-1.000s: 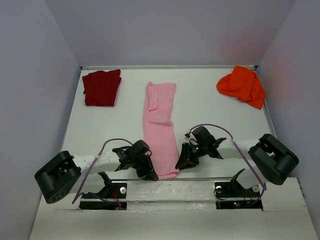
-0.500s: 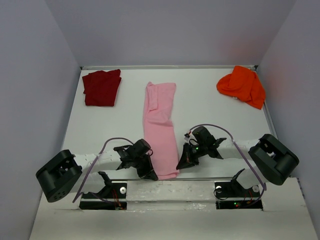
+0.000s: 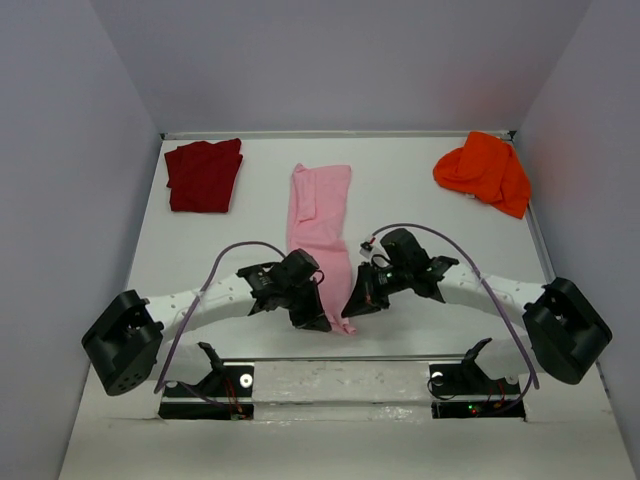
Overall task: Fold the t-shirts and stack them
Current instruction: Grab the bottom of the folded rectangular tshirt with both arms, then fold the folded rectangular tshirt in 1/3 of the way
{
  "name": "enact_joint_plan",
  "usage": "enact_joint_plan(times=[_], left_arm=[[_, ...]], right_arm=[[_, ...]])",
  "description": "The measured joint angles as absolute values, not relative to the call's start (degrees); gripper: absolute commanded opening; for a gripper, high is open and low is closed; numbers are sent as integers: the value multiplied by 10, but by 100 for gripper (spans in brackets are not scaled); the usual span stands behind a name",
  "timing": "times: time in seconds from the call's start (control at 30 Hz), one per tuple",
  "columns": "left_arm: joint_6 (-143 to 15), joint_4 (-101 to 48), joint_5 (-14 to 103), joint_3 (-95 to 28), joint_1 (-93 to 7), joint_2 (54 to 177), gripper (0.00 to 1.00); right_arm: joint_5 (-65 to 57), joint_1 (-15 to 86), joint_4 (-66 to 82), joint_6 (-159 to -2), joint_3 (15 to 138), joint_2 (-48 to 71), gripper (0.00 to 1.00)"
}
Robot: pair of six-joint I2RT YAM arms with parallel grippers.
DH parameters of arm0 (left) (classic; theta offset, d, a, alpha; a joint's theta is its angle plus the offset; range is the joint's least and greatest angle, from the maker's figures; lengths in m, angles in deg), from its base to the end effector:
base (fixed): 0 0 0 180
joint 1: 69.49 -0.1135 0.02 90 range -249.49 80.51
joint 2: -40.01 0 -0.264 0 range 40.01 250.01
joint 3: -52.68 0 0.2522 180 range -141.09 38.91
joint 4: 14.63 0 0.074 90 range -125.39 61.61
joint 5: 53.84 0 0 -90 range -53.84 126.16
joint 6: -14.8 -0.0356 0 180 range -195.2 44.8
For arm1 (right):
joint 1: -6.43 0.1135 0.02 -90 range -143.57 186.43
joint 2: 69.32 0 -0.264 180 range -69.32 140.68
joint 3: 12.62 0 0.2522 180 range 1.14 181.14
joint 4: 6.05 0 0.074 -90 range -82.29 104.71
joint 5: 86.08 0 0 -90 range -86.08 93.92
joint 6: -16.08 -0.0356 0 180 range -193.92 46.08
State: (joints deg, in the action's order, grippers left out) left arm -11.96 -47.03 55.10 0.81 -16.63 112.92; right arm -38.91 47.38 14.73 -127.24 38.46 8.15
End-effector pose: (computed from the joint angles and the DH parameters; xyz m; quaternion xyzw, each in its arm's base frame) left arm 0.1369 -0.1998 0.1888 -0.0333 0.9374 -0.3452 0.0312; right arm 0.1780 0.1865 0.1857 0.0392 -0.8760 -0.4804 0.0179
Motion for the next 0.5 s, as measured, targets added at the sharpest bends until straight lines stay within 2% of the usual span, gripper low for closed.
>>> enact_joint_plan(times=[0.5], left_arm=[[-163, -527, 539, -16, -209, 1129, 0]], right_arm=[[-388, 440, 209, -1211, 444, 160, 0]])
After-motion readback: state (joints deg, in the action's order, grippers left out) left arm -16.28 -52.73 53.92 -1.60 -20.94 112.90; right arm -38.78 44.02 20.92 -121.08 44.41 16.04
